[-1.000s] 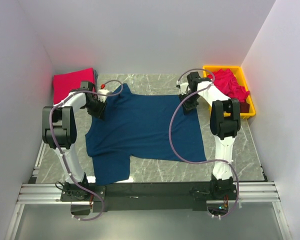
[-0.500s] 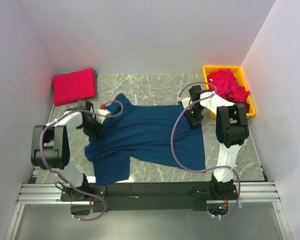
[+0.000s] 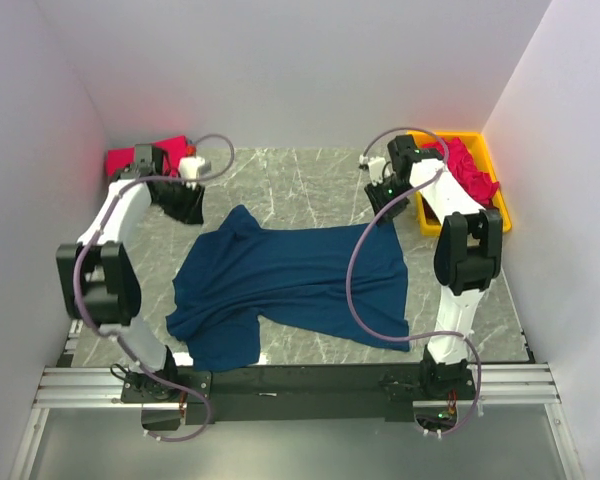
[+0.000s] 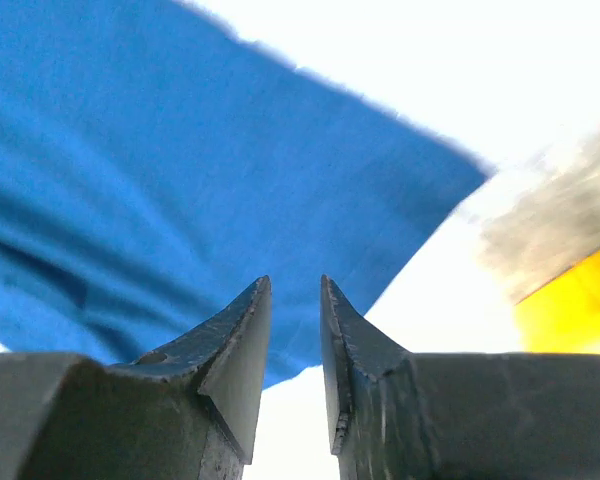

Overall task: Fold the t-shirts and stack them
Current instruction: Flatten the tshirt out

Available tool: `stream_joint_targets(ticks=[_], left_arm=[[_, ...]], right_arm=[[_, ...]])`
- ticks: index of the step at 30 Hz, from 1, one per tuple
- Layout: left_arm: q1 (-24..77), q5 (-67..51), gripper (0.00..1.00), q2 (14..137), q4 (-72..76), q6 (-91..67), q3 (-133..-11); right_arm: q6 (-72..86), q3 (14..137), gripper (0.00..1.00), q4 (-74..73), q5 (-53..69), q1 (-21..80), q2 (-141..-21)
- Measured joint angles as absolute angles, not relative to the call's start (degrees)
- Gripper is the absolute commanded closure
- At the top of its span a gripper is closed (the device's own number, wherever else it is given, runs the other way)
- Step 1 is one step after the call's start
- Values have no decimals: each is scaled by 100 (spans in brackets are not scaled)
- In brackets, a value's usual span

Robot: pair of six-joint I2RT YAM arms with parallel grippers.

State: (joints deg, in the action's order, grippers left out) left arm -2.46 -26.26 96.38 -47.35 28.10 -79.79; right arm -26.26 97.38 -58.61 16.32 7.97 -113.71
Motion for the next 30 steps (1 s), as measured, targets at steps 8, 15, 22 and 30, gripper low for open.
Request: stream_joint_targets(ticks=[8,15,22,30], left_arm=[[-165,-2689,51,11406,-3791,1634,-9251],[290,-2300,48,11926,-3409,1275,-9205],[628,-1997,45,12119,-3114,1229,-9148],[919,-1538,70,12272,-2867,1225,-9124]], right_arm=[[-2316,10175,66,-5638,1422,797,-11990],[-2224,10116,60,-5485,1155,794,-12077],[-2196,10090,47,-5417,810,775,-12243],[-2185,10132,43,-5387,458,707,-12597]])
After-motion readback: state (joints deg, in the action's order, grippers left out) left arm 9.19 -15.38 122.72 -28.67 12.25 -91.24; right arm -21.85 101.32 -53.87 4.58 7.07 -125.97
